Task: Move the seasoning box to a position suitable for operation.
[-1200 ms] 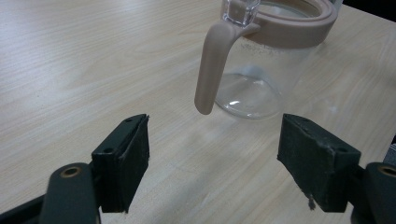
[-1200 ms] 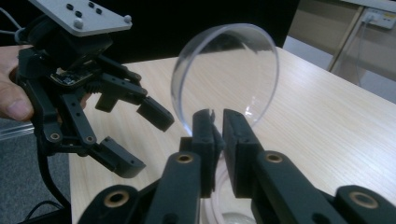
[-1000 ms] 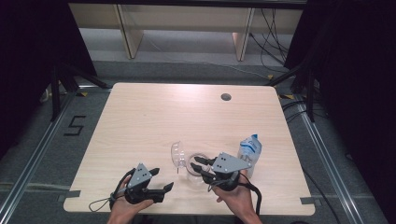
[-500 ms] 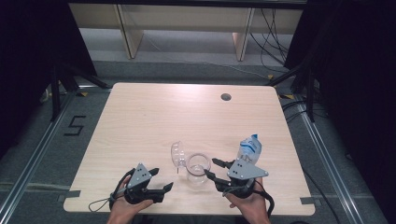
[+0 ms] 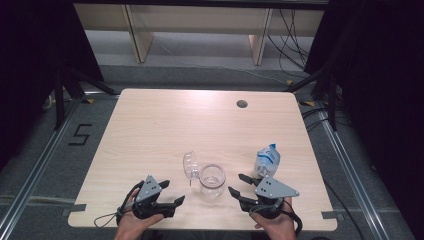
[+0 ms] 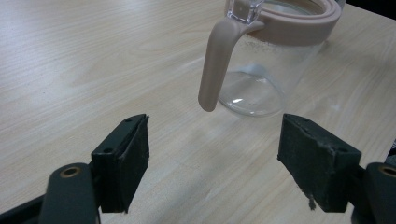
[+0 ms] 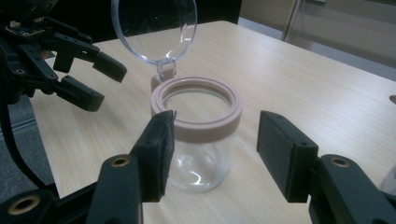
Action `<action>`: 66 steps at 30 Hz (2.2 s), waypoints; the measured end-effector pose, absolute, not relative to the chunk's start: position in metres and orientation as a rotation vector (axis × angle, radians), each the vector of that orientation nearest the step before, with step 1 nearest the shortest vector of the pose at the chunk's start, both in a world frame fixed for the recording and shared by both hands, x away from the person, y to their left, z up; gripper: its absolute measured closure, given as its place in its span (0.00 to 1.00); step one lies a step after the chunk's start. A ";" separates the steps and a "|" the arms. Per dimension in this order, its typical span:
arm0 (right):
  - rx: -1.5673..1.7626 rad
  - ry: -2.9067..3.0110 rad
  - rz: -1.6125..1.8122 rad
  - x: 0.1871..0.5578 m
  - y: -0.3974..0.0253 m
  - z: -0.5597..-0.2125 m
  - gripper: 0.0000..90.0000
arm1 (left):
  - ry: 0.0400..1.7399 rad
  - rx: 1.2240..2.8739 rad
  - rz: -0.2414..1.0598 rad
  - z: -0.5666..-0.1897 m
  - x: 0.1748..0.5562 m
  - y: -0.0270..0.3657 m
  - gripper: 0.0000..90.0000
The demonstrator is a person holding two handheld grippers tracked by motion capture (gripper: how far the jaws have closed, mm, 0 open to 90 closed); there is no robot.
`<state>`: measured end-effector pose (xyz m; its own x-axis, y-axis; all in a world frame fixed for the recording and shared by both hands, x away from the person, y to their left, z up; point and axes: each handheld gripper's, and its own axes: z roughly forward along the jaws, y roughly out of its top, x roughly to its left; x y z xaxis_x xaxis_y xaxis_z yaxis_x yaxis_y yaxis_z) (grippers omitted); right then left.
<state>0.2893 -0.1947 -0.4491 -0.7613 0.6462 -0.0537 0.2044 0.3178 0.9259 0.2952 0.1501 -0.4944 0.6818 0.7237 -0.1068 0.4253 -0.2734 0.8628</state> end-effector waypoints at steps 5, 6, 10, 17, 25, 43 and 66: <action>0.782 2.166 1.428 0.283 -0.202 -0.450 0.50 | 0.911 1.893 0.372 -0.495 0.295 0.150 0.27; 0.795 2.169 1.432 0.281 -0.203 -0.450 0.49 | 0.912 1.895 0.372 -0.495 0.294 0.150 0.27; 0.802 2.157 1.423 0.277 -0.211 -0.451 0.48 | 0.915 1.905 0.380 -0.494 0.293 0.151 0.27; 0.868 2.125 1.410 0.269 -0.224 -0.453 0.48 | 0.910 1.903 0.376 -0.495 0.294 0.151 0.27; 0.890 2.096 1.399 0.265 -0.241 -0.453 0.48 | 0.908 1.898 0.377 -0.496 0.294 0.150 0.27; 1.054 1.980 1.298 0.271 -0.271 -0.458 0.35 | 0.900 1.911 0.379 -0.496 0.294 0.151 0.27; 1.119 1.922 1.284 0.298 -0.270 -0.473 0.18 | 0.918 1.898 0.374 -0.496 0.293 0.150 0.27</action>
